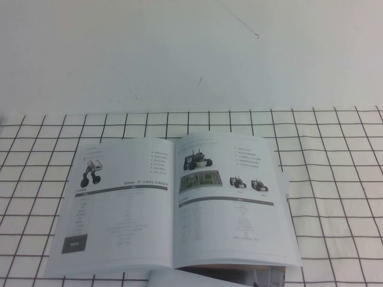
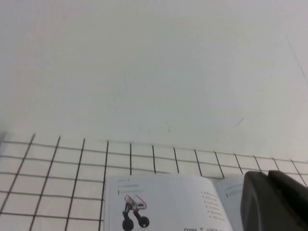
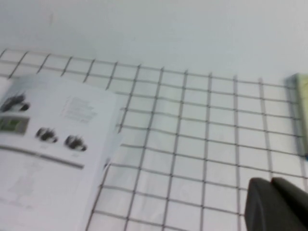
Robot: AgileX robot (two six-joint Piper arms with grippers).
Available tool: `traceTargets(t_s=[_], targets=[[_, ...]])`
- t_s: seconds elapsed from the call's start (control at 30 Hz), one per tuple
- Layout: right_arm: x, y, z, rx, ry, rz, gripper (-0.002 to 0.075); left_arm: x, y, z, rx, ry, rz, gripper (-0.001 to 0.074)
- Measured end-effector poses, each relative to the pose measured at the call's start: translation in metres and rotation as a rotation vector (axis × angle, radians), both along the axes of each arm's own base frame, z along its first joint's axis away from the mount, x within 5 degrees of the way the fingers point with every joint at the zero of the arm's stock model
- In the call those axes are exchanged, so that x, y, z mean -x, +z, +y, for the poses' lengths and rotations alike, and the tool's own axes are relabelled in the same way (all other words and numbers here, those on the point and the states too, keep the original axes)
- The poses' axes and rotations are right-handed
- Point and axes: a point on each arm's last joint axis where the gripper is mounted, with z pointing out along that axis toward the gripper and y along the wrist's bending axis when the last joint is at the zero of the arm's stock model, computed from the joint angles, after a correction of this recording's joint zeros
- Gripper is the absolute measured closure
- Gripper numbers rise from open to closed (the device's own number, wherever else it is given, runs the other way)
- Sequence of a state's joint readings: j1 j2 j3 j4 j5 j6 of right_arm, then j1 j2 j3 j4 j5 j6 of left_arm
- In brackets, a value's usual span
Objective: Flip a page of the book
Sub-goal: Open the closed book
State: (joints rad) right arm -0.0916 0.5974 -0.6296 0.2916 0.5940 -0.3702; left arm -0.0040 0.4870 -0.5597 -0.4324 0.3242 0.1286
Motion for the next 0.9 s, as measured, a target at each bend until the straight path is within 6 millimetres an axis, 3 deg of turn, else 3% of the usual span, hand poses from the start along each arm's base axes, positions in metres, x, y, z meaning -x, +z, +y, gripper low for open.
traceTargets(t_s=[0.17,0.3,0.5,0.7,0.9], targets=[[-0.011,-0.011,0.011,0.000,0.165,0.104,0.0728,-0.031,-0.005,-0.007,-0.003,-0.083,0.153,0.0738],[-0.016,-0.021,0.014,0.011,0.238,0.200,0.0728,-0.054,-0.009,-0.021,-0.020,-0.257,0.305,0.0738],[-0.026,-0.032,0.018,-0.015,0.320,0.295,0.0728,-0.093,-0.016,-0.041,0.093,-0.477,0.376,0.0738],[-0.042,-0.043,0.024,-0.084,0.399,0.359,0.0728,-0.128,-0.052,-0.073,0.101,-0.550,0.468,0.0738],[-0.062,-0.057,0.038,-0.133,0.550,0.395,0.0728,-0.147,-0.097,-0.117,0.013,-0.531,0.556,0.0738]])
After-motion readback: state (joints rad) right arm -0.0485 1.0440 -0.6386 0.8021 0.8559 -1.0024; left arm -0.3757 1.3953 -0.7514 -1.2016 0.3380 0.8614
